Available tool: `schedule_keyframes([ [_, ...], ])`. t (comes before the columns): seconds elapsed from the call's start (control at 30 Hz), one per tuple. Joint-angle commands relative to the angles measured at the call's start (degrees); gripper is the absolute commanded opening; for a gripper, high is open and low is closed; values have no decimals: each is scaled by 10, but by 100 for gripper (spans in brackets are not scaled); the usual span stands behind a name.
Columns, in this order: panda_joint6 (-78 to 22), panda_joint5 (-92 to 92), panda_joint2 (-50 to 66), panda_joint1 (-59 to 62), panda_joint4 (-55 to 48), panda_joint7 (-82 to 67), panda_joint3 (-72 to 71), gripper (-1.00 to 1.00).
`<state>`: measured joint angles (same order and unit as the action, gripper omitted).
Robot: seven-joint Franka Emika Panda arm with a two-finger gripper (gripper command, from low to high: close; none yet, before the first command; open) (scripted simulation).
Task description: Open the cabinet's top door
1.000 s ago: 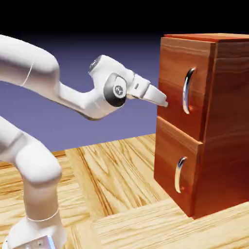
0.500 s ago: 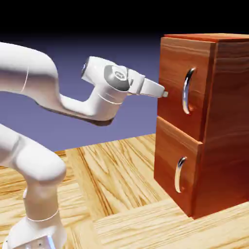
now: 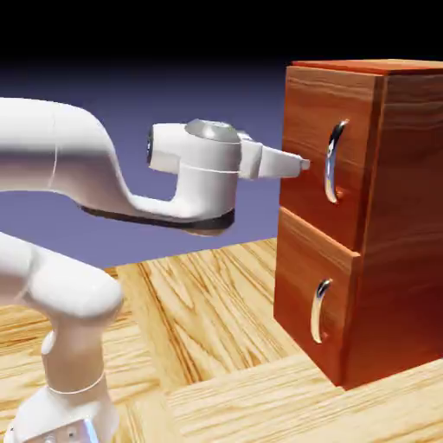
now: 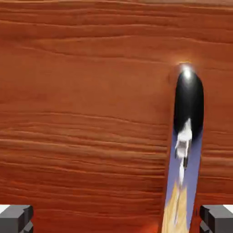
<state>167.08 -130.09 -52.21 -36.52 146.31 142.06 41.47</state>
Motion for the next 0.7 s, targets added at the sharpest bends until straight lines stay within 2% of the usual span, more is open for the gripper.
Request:
schedule_keyframes([
  [0.0,-1,-25,-4,-7,-3,19,8,0],
  [0.33,-15,-274,-41,-76,-31,210,87,0],
  [0.4,-15,-291,-44,-80,-33,223,93,0],
  [0.57,-41,-313,7,-180,-102,239,153,0],
  [0.6,-41,-313,7,-180,-102,239,153,-100],
  [0.67,-53,-300,10,-159,-88,239,136,-100],
])
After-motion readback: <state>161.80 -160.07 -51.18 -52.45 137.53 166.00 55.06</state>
